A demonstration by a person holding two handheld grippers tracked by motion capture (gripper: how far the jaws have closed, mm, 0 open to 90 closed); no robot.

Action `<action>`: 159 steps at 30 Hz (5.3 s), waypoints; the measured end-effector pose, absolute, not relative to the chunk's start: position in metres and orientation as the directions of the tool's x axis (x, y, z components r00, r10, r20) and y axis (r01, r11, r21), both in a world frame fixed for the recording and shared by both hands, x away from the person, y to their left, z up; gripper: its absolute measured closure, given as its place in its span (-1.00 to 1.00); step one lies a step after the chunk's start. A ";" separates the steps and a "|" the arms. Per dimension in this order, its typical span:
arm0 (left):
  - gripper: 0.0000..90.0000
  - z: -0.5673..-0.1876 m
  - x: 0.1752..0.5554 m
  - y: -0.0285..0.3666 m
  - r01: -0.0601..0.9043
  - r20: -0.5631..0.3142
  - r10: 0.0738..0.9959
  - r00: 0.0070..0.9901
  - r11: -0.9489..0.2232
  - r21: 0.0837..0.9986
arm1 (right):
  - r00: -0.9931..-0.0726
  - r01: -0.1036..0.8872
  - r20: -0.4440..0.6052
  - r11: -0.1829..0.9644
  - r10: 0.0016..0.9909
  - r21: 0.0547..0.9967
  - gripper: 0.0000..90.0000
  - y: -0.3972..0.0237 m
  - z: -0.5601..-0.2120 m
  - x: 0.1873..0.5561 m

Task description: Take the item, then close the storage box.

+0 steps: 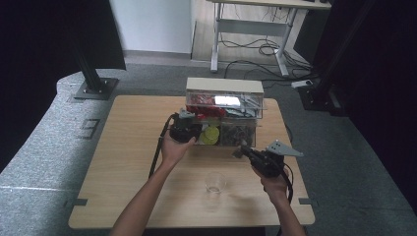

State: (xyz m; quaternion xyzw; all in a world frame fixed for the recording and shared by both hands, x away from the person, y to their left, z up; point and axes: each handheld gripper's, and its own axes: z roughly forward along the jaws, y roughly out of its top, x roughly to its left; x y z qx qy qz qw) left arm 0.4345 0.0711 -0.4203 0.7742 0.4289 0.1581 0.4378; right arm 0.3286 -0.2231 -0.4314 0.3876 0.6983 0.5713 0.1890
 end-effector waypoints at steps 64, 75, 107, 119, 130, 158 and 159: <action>0.94 -0.418 0.435 0.068 0.530 -0.128 0.802 0.583 -0.257 0.808 | -0.779 0.293 0.170 0.110 0.603 0.950 0.97 -0.169 -0.451 0.281; 0.94 -0.419 0.434 0.066 0.531 -0.132 0.800 0.585 -0.255 0.808 | -0.785 0.299 0.162 0.136 0.598 0.945 0.74 -0.166 -0.458 0.282; 0.93 -0.429 0.428 0.067 0.543 -0.149 0.795 0.587 -0.251 0.801 | -0.726 0.312 0.167 0.103 0.667 0.944 0.39 -0.193 -0.462 0.281; 0.93 -0.435 0.423 0.069 0.549 -0.153 0.794 0.589 -0.254 0.797 | -0.710 0.327 0.180 0.092 0.681 0.941 0.39 -0.202 -0.464 0.280; 0.93 -0.442 0.416 0.072 0.558 -0.160 0.796 0.584 -0.251 0.791 | -0.705 0.332 0.180 0.096 0.686 0.938 0.39 -0.202 -0.466 0.279; 0.93 -0.468 0.410 0.083 0.595 -0.178 0.803 0.569 -0.253 0.763 | -0.710 0.363 0.194 0.116 0.677 0.925 0.40 -0.199 -0.475 0.284; 0.93 -0.469 0.409 0.083 0.598 -0.179 0.803 0.568 -0.254 0.761 | -0.711 0.363 0.193 0.117 0.677 0.925 0.40 -0.199 -0.475 0.284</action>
